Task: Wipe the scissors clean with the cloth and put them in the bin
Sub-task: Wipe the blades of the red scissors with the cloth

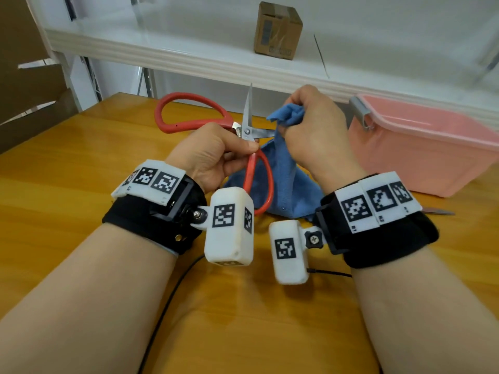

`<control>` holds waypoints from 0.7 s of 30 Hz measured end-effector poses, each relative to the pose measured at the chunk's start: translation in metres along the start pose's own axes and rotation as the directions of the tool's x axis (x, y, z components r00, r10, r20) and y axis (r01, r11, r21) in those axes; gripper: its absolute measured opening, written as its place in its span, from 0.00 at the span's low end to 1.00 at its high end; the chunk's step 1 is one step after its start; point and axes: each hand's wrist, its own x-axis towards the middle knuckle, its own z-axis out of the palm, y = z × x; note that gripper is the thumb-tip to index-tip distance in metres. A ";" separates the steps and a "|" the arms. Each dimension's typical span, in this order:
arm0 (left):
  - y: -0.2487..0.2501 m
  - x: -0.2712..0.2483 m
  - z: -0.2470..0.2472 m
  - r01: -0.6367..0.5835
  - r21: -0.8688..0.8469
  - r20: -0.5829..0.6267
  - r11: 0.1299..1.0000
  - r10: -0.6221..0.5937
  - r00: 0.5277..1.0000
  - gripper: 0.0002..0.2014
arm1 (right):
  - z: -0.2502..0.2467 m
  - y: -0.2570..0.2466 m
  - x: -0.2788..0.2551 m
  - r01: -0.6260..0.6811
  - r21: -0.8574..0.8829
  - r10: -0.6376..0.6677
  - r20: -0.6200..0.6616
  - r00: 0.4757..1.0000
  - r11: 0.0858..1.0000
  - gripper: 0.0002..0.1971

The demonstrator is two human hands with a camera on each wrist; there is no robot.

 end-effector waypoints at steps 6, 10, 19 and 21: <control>0.003 0.000 -0.004 0.001 0.010 0.005 1.000 -0.001 1.000 0.11 | 0.002 -0.001 0.002 0.002 0.008 -0.002 0.032 0.999 1.000 0.11; 0.004 0.001 -0.003 0.013 0.003 -0.032 1.000 -0.012 0.999 0.05 | -0.005 0.006 0.002 -0.052 0.037 0.053 -0.003 0.999 0.998 0.11; 0.006 0.000 -0.004 0.032 0.032 -0.031 0.999 -0.031 0.999 0.06 | -0.003 0.017 0.007 -0.099 0.072 0.098 0.023 0.995 0.992 0.11; 0.007 0.001 -0.005 0.044 0.028 -0.041 0.999 -0.043 0.998 0.05 | -0.004 0.019 0.009 -0.117 0.127 0.117 0.007 0.993 0.985 0.11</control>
